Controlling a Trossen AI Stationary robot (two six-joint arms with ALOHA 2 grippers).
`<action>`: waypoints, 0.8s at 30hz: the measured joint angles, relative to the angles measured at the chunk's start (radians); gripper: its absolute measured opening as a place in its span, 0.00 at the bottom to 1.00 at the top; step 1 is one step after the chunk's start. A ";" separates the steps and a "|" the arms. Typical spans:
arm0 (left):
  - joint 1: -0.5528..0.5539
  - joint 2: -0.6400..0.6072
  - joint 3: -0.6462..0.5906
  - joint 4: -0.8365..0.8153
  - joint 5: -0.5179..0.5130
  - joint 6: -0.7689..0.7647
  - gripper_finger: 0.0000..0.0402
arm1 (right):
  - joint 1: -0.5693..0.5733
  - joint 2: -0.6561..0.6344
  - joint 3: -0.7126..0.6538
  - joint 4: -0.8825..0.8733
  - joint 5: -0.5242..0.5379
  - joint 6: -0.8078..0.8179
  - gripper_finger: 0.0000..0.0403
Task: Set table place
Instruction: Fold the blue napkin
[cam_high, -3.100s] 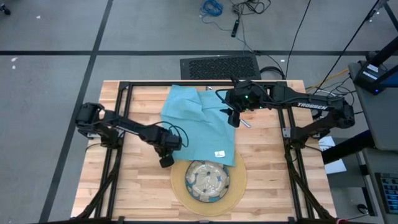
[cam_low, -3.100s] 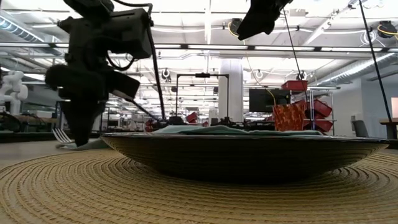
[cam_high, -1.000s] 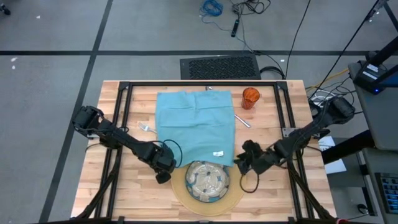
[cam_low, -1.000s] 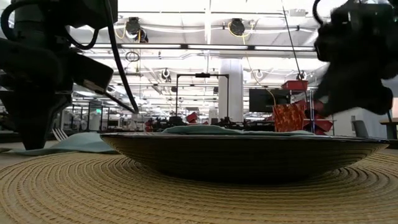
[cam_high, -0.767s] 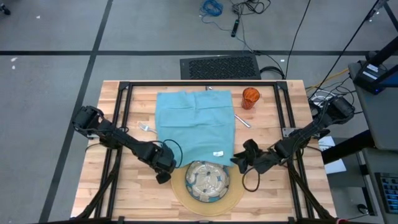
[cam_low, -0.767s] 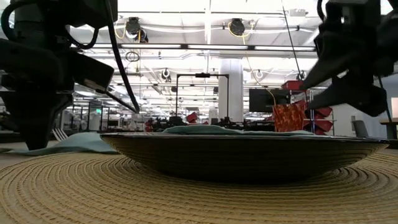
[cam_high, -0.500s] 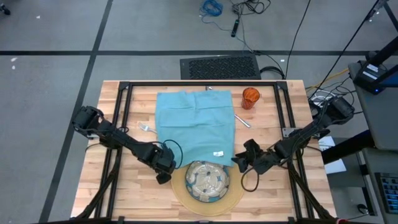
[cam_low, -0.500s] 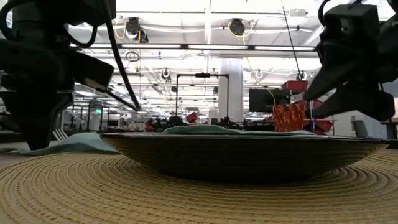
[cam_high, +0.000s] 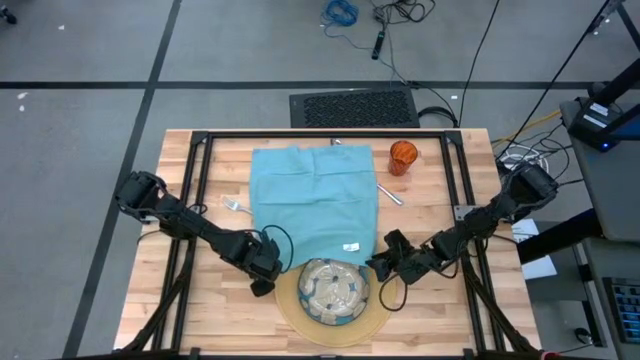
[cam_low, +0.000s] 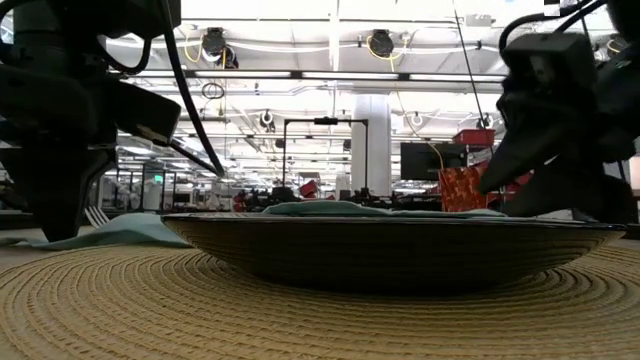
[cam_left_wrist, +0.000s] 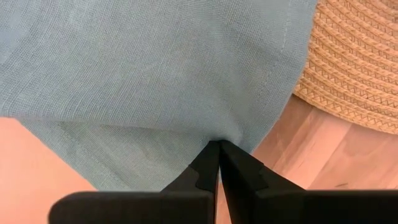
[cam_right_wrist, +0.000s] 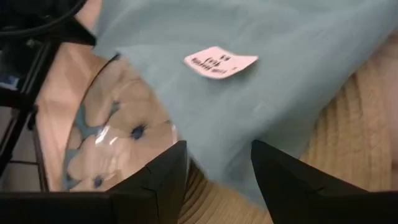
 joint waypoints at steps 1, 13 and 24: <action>0.000 0.000 0.000 0.000 0.000 0.003 0.00 | -0.004 0.006 0.000 0.000 -0.003 0.005 0.42; 0.000 0.000 0.000 0.001 0.000 0.012 0.00 | -0.030 0.012 0.000 -0.035 -0.046 -0.014 0.42; -0.005 0.000 0.000 0.003 -0.002 0.012 0.00 | -0.083 0.011 0.000 -0.034 -0.080 -0.135 0.12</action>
